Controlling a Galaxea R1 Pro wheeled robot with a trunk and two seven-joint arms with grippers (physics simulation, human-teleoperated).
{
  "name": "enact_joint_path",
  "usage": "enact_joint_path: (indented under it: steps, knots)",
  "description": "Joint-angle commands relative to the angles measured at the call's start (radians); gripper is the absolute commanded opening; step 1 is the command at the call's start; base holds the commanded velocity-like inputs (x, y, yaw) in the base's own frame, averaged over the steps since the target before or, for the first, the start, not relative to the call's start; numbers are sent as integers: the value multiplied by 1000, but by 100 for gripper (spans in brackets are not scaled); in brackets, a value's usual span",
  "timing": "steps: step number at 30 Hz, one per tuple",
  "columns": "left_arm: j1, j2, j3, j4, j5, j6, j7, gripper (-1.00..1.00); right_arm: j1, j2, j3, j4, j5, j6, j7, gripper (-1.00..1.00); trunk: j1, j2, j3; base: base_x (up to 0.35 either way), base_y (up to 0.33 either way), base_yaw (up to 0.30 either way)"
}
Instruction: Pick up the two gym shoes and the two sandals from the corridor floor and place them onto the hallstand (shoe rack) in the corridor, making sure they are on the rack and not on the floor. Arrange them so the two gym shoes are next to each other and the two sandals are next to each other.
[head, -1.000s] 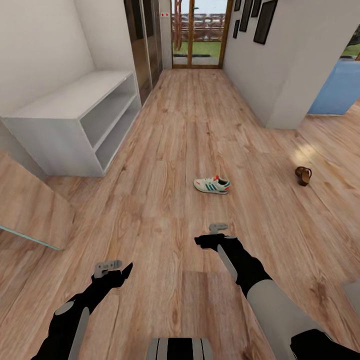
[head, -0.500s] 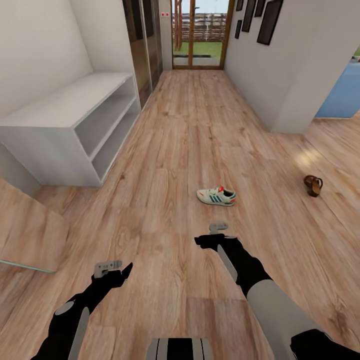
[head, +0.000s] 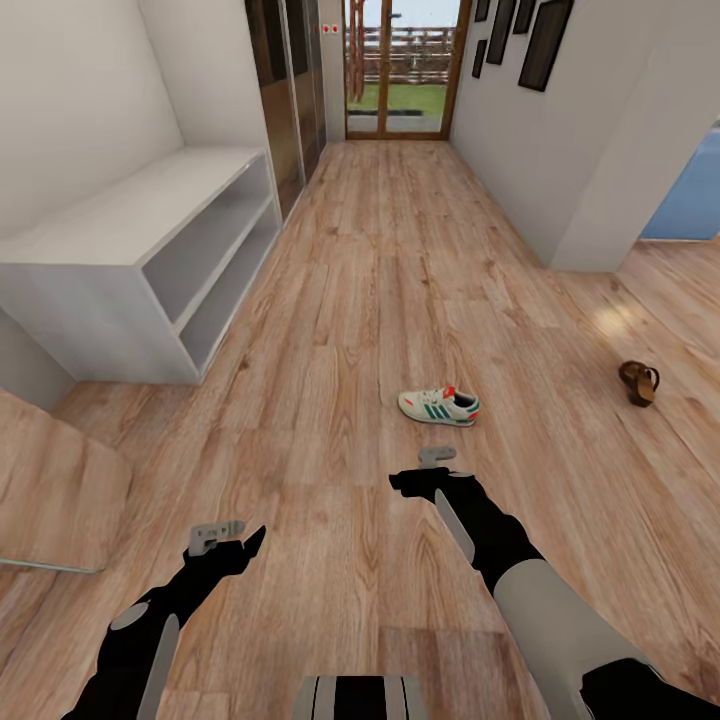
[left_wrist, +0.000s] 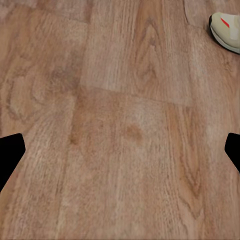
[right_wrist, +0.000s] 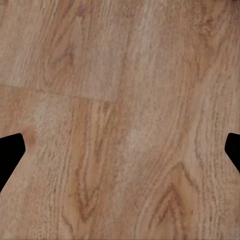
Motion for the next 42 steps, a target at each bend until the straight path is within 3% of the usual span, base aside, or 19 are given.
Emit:
enact_joint_path:
  steps: [1, 10, 33, 42]
  knots:
    - [0, -1, 0, 0, 0, 0, 0, 100, 0, 0, 0, 0, 0, 0, 0, 100, 0, 0, 0, 96, -70, 0]
    - [0, 0, 0, 0, 2, 0, 0, 100, 0, 0, 0, 0, 0, 1, 0, 100, 0, 0, 0, 203, -175, -16]
    - [0, 0, 2, 0, 4, 0, -2, 100, 0, 0, -1, 0, 0, 2, 0, 100, 0, 0, 0, 237, -208, -249]
    - [0, 0, 2, 0, 4, 0, -2, 100, 0, 0, -1, 0, 0, 2, 0, 100, 0, 0, 0, 237, -203, -58]
